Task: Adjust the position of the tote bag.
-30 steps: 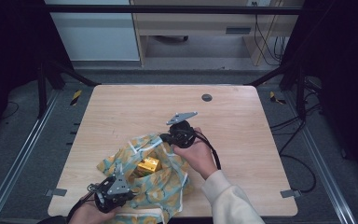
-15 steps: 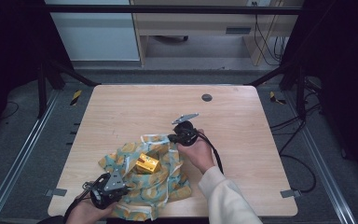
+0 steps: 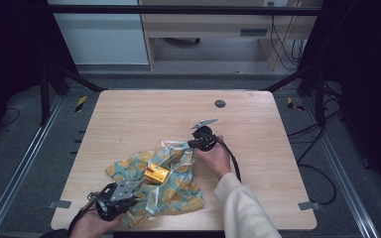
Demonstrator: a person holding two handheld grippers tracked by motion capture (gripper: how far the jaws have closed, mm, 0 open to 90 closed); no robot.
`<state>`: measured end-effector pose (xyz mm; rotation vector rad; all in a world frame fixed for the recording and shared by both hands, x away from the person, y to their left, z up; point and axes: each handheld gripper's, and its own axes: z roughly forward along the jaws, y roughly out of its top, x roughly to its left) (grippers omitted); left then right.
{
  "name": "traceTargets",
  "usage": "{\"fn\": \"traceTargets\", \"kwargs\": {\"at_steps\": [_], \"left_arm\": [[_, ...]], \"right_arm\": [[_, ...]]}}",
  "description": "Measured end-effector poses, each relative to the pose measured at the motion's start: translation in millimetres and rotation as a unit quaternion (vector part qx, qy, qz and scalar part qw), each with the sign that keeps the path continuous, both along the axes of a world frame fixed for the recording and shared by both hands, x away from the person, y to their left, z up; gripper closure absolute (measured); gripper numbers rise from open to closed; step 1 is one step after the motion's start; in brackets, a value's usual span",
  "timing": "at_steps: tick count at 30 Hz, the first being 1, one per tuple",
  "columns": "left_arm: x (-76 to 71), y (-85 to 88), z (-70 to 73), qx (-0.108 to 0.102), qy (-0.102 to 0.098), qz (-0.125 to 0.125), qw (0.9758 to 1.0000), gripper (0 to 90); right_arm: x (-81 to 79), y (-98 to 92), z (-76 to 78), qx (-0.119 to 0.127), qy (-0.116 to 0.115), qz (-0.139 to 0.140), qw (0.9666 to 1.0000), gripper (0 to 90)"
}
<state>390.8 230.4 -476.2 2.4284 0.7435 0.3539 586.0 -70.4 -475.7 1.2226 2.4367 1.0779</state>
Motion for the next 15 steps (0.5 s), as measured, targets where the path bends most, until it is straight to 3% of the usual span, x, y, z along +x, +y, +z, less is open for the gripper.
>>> {"fn": "traceTargets", "kwargs": {"at_steps": [9, 15], "left_arm": [[-1.0, 0.1, 0.1, 0.007, 0.004, -0.005, 1.0, 90.0], [-3.1, -1.0, -1.1, 0.009, 0.005, 0.005, 0.9999, 90.0]], "right_arm": [[6.3, -5.8, -3.9, -0.007, -0.001, -0.02, 0.9998, 90.0], [12.0, -11.8, -8.7, -0.016, 0.004, -0.034, 0.9993, 90.0]]}}
